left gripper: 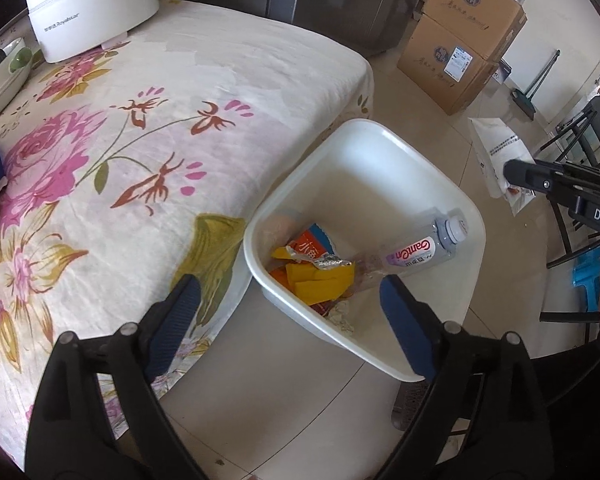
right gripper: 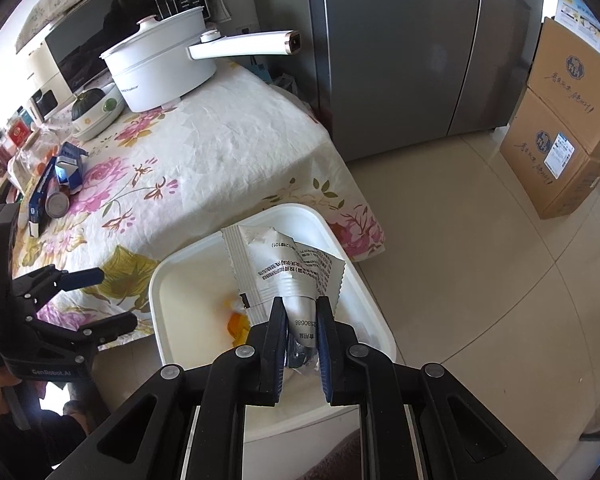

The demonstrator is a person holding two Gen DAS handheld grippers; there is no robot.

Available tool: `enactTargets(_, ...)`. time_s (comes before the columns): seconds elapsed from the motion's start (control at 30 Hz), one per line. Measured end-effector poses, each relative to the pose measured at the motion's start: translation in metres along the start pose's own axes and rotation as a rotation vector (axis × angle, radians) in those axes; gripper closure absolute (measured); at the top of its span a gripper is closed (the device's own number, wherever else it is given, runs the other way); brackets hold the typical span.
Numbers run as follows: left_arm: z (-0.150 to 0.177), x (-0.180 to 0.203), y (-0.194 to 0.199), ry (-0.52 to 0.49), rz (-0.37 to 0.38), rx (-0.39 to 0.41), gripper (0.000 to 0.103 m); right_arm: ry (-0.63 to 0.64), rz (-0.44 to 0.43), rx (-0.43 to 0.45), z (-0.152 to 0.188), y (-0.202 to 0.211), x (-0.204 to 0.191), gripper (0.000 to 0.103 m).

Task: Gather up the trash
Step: 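Carry wrapper and packet over the white bin and open both tools, then move both tools back to the table and grasp the blue box with the left tool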

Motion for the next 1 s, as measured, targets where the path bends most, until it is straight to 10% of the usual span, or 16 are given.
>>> enactTargets(0.1,0.002,-0.006,0.003,0.009,-0.011,0.004,0.007,-0.012,-0.003,-0.014,0.000,-0.003,-0.001,0.076)
enactTargets(0.2,0.003,-0.011,0.006,0.016,-0.023,0.007,0.006,-0.071,-0.018,-0.018,-0.001,-0.004,0.002,0.032)
enactTargets(1.0,0.009,-0.111,0.068,0.179,-0.186,0.119,0.001,-0.050,-0.091,0.006,-0.030,-0.004,-0.061,0.021)
Point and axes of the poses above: each gripper's, at about its wrist camera, not at the fingertips, and y roughly against the way its jaws point, x to its right, z to its underside, the point moved 6 cm from there along -y, roughly the way its jaws point, and after that the axes turned 2 degrees about x, right-handed, at the moved point
